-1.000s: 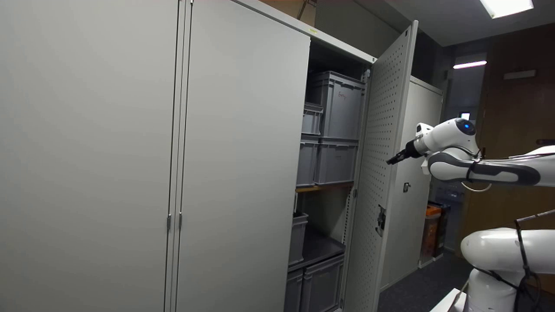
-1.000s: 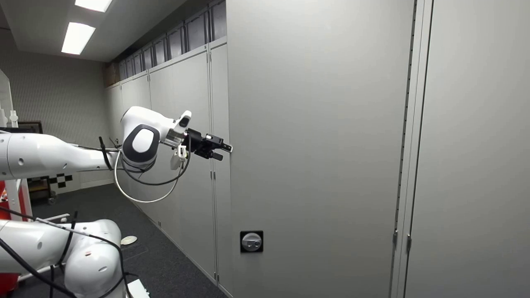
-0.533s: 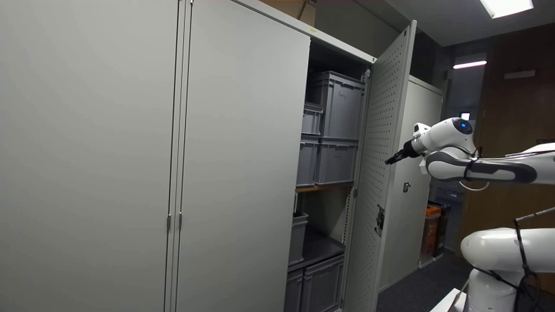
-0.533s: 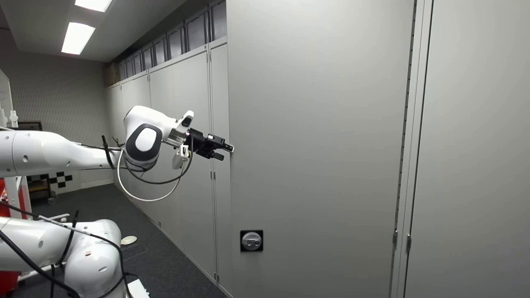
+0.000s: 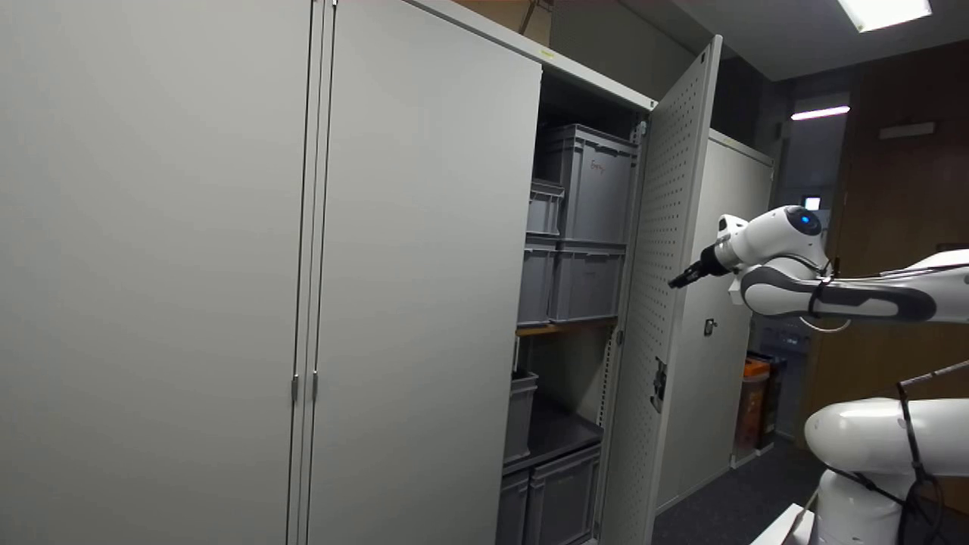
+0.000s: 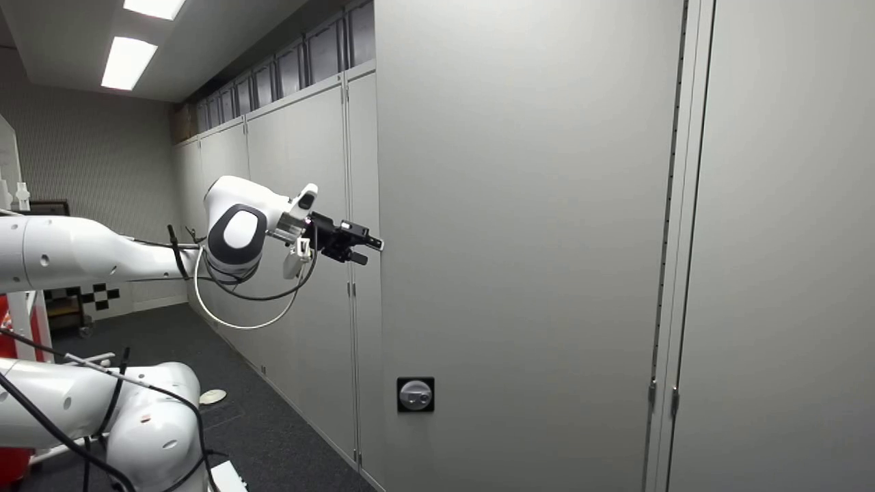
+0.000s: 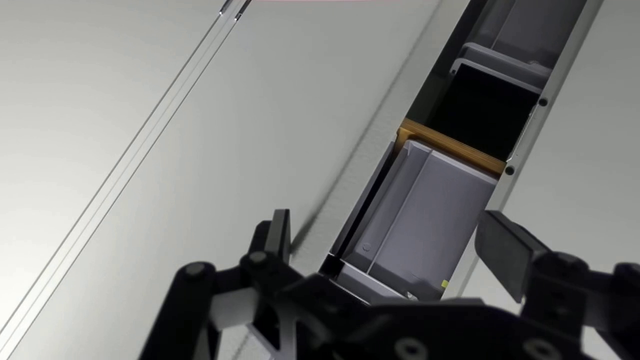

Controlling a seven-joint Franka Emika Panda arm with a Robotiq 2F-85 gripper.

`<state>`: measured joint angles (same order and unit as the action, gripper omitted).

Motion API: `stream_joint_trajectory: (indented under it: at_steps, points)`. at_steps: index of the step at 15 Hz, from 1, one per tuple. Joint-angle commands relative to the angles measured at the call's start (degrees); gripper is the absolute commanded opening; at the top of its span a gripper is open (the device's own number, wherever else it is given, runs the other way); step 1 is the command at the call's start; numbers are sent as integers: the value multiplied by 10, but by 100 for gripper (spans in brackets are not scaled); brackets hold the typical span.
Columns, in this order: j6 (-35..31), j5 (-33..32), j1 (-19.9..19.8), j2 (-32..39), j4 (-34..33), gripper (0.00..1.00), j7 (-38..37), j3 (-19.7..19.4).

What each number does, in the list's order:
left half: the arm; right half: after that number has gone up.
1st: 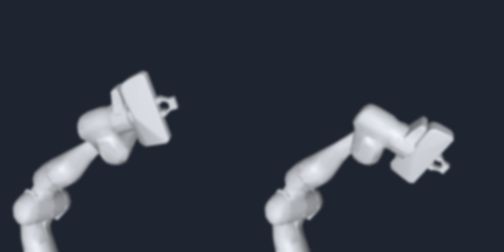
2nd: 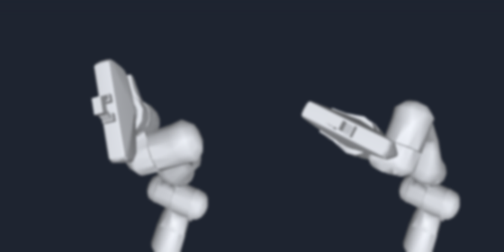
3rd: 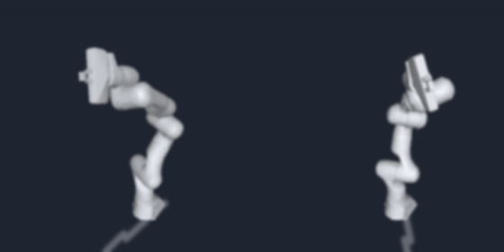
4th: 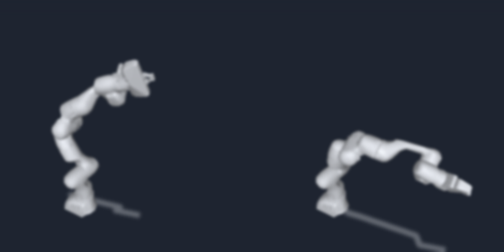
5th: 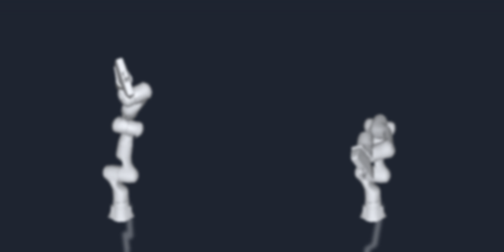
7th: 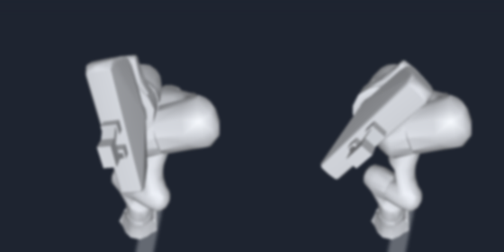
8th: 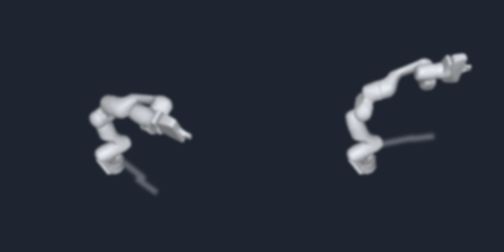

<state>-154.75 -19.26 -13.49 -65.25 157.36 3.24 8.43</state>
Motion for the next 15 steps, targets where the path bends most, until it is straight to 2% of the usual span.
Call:
stream_joint_trajectory:
  at_steps: [1, 15]
  points:
    - [5, 3, 1, 27, -30, 100, -14, 11]
    - [22, 5, 4, 88, -86, 100, -31, 12]
